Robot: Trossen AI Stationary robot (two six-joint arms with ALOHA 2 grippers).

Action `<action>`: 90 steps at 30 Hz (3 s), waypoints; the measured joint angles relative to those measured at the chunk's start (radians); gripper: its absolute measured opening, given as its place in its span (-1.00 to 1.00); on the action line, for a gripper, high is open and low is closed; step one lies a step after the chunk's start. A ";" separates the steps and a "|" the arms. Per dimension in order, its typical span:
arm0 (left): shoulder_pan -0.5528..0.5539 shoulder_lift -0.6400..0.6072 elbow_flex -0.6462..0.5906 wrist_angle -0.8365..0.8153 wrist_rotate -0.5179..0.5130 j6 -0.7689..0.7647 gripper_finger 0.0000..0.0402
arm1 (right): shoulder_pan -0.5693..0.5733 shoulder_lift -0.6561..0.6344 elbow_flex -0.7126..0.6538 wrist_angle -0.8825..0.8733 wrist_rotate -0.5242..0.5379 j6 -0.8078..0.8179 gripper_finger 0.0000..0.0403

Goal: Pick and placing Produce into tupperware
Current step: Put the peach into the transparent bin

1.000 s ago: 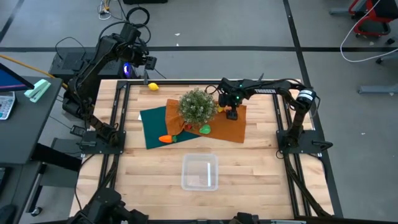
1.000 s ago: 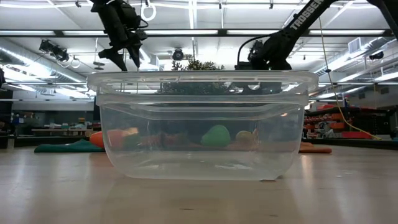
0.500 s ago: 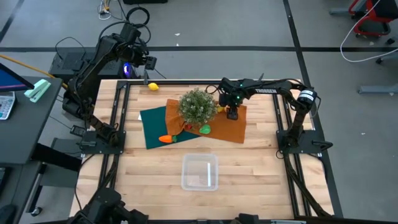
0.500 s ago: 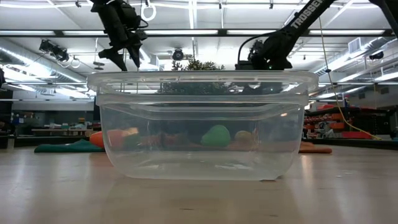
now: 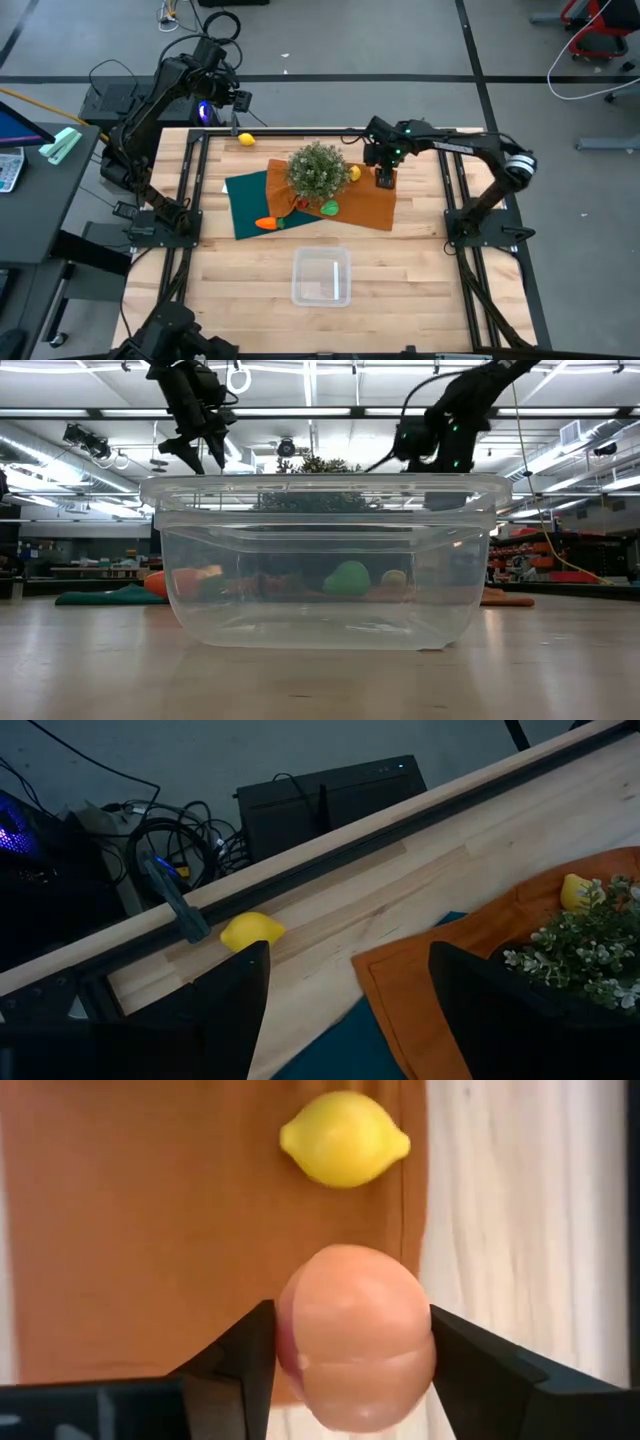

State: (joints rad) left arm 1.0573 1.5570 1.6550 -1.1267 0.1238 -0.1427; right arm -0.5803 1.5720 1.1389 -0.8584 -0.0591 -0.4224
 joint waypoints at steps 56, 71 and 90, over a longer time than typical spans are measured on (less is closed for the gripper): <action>-0.189 0.025 0.000 -0.032 -0.001 -0.051 0.40 | 0.976 -0.186 0.037 -0.275 -0.056 0.578 -0.07; -0.193 0.024 0.000 -0.141 -0.104 0.166 0.40 | 0.812 0.200 0.516 -0.314 -0.037 0.444 -0.07; -0.065 0.021 0.000 -0.137 -0.117 0.208 0.40 | 0.802 0.517 0.814 -0.328 -0.068 0.376 -0.07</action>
State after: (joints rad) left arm 0.9923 1.5784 1.6547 -1.2642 0.0073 0.0654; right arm 0.2215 2.0893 1.9534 -1.1862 -0.1266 -0.0469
